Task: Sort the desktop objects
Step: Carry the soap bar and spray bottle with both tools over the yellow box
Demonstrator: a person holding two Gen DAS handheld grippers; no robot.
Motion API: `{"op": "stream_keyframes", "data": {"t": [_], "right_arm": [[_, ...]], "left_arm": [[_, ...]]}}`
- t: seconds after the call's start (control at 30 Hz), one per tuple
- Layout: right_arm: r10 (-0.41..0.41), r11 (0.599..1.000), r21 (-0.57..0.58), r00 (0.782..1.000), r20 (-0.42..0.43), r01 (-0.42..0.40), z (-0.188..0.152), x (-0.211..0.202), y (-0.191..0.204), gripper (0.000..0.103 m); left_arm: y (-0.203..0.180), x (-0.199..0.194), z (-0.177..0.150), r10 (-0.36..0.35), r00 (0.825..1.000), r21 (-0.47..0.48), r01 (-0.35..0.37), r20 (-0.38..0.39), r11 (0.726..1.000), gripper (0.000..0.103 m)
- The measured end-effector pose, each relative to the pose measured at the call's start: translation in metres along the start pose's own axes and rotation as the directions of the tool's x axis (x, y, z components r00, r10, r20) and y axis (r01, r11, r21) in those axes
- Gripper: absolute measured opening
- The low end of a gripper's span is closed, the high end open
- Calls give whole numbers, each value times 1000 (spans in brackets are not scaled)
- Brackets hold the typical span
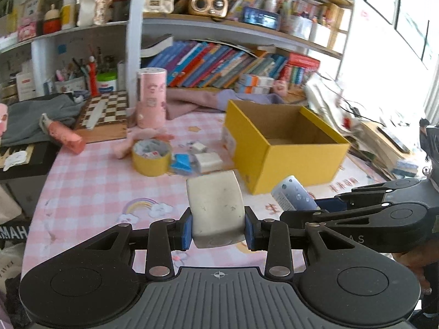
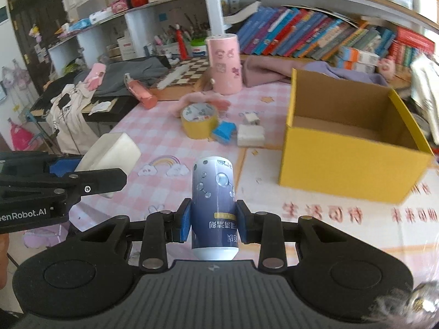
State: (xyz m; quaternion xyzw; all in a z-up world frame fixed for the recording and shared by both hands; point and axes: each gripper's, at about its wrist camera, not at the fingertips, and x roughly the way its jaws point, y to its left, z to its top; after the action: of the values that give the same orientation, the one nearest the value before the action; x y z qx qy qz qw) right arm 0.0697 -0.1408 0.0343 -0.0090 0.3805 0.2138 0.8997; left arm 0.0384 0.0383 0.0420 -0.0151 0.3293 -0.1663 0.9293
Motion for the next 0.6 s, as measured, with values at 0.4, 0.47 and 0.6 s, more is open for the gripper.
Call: {"op": "stream_keyframes", "data": {"t": [0.4, 0.47, 0.6], "right_arm": [[-103, 990, 100, 995, -8, 103, -53, -42, -12, 30], [-128, 985, 115, 992, 6, 126, -59, -49, -14, 30], [-173, 975, 147, 985, 15, 169, -67, -62, -20, 30]], "left_arm": [[-42, 3, -19, -141, 988, 84, 145, -57, 986, 35], [-48, 5, -20, -160, 985, 100, 165, -62, 981, 35], [-62, 9, -20, -200, 977, 134, 209, -77, 969, 35]]}}
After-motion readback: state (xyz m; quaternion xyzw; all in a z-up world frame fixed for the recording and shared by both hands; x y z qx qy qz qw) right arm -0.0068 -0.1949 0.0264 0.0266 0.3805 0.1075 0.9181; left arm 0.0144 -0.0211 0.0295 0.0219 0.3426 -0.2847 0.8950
